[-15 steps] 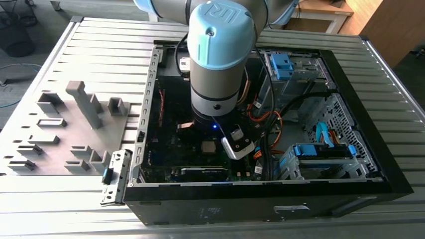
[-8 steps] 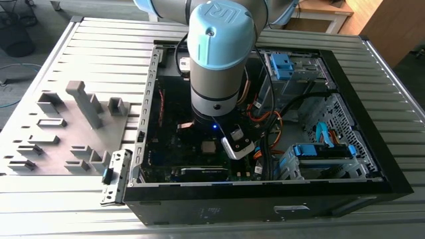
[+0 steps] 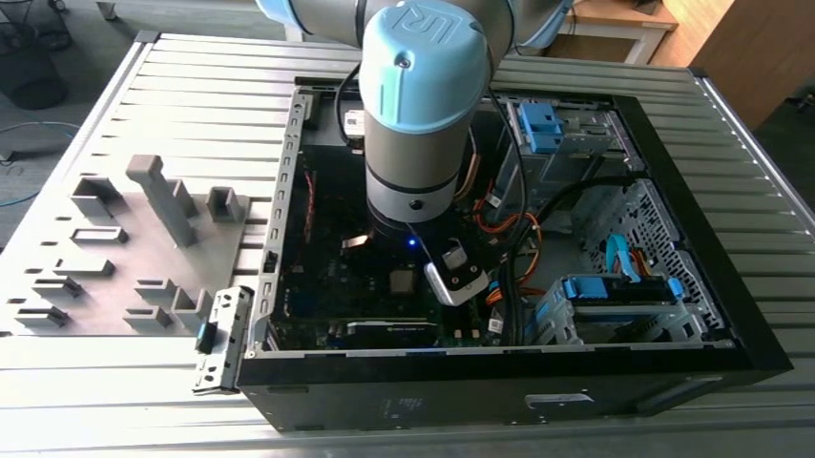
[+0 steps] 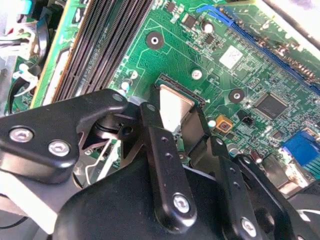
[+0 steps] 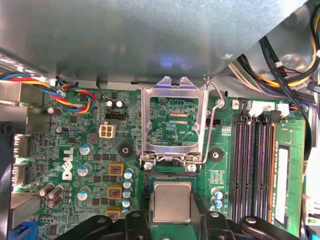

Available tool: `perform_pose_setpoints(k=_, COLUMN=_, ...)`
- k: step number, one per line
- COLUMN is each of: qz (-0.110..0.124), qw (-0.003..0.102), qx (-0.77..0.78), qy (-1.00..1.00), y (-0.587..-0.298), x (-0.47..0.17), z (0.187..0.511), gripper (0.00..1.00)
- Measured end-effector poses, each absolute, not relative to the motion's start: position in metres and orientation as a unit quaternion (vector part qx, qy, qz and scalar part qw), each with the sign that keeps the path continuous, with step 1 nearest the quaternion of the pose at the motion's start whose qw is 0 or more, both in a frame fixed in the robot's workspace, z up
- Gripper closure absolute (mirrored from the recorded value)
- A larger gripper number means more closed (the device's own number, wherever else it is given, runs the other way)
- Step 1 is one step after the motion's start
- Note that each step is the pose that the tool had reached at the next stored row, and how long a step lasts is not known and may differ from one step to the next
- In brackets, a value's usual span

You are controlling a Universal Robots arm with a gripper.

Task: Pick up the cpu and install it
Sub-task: 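Place the cpu into insertion slot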

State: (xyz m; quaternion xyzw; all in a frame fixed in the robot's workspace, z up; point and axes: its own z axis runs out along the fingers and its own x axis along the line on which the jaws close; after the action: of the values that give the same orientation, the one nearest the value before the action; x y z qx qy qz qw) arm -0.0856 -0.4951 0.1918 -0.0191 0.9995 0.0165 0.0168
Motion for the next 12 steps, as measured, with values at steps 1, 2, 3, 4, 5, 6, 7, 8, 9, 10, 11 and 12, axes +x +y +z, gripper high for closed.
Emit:
perform_pose_setpoints(k=1, qz=0.017, qw=0.017, qx=-0.019, qy=1.0, y=-0.495, x=-0.0856, z=0.1918, gripper=0.58)
perform_pose_setpoints(k=2, qz=0.017, qw=0.017, qx=-0.019, qy=1.0, y=-0.495, x=-0.0856, z=0.1917, gripper=0.58)
perform_pose_setpoints(k=3, qz=0.017, qw=0.017, qx=-0.019, qy=1.0, y=-0.495, x=-0.0856, z=0.1917, gripper=0.58)
perform_pose_setpoints(k=4, qz=0.017, qw=0.017, qx=-0.019, qy=1.0, y=-0.495, x=-0.0856, z=0.1917, gripper=0.58)
perform_pose_setpoints(k=5, qz=0.017, qw=0.017, qx=-0.019, qy=1.0, y=-0.495, x=-0.0856, z=0.1917, gripper=0.58)
perform_pose_setpoints(k=6, qz=0.017, qw=0.017, qx=-0.019, qy=1.0, y=-0.495, x=-0.0856, z=0.1917, gripper=0.58)
perform_pose_setpoints(k=7, qz=0.017, qw=0.017, qx=-0.019, qy=1.0, y=-0.495, x=-0.0856, z=0.1921, gripper=0.58)
perform_pose_setpoints(k=8, qz=0.017, qw=0.017, qx=-0.019, qy=1.0, y=-0.495, x=-0.0856, z=0.193, gripper=0.58)
perform_pose_setpoints(k=9, qz=0.017, qw=0.017, qx=-0.019, qy=1.0, y=-0.495, x=-0.0856, z=0.1942, gripper=0.58)
perform_pose_setpoints(k=10, qz=0.017, qw=0.017, qx=-0.019, qy=1.0, y=-0.495, x=-0.0856, z=0.195, gripper=0.58)
perform_pose_setpoints(k=11, qz=0.017, qw=0.017, qx=-0.019, qy=1.0, y=-0.495, x=-0.0856, z=0.1954, gripper=0.58)
perform_pose_setpoints(k=12, qz=0.017, qw=0.017, qx=-0.019, qy=1.0, y=-0.495, x=-0.0856, z=0.1957, gripper=0.58)
